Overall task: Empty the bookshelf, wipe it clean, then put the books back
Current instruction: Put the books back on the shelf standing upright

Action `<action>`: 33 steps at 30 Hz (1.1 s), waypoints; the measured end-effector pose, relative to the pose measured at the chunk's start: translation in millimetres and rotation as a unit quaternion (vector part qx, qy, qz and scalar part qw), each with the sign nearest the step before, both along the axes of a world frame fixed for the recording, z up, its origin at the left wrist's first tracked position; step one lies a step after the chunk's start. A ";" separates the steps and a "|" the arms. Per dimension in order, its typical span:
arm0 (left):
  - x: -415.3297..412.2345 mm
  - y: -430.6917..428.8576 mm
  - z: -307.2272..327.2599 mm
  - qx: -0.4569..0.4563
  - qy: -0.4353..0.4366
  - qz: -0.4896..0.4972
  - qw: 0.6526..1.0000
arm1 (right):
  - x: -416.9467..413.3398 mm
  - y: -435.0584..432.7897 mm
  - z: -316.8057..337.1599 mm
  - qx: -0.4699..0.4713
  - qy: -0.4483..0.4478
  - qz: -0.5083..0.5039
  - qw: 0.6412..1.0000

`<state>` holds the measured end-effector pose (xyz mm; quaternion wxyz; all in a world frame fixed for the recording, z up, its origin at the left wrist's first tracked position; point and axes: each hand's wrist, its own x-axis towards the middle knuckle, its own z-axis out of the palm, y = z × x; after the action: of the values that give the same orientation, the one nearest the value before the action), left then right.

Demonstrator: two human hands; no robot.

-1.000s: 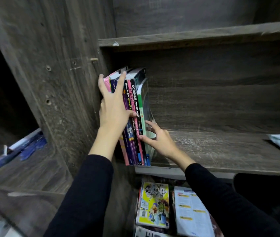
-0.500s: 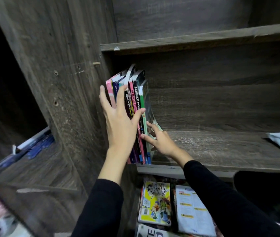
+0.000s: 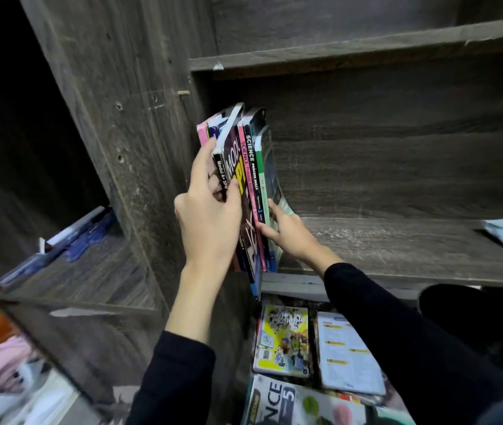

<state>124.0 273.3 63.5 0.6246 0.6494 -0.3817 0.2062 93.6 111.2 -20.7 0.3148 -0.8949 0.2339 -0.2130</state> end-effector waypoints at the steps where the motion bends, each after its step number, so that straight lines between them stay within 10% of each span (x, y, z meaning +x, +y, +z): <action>1: -1.6 1.7 -1.7 -0.021 0.013 -0.001 1.000 | 0.5 0.8 -0.8 0.002 0.001 0.001 1.000; 12: -12.5 -20.3 -48.8 0.143 0.144 0.031 0.979 | 2.9 1.5 -6.6 -0.014 -0.001 -0.018 1.000; 25: -33.1 65.6 -7.4 0.135 0.010 0.101 0.986 | -5.6 11.7 13.2 0.021 -0.024 0.008 0.999; 33: -39.5 115.7 23.6 0.142 -0.039 0.159 0.976 | 7.5 29.2 110.6 -0.131 -0.111 0.007 0.985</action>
<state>84.5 389.0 87.0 0.4701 0.7751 -0.3230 0.2719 101.1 140.4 89.9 0.2202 -0.9008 0.1616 -0.3376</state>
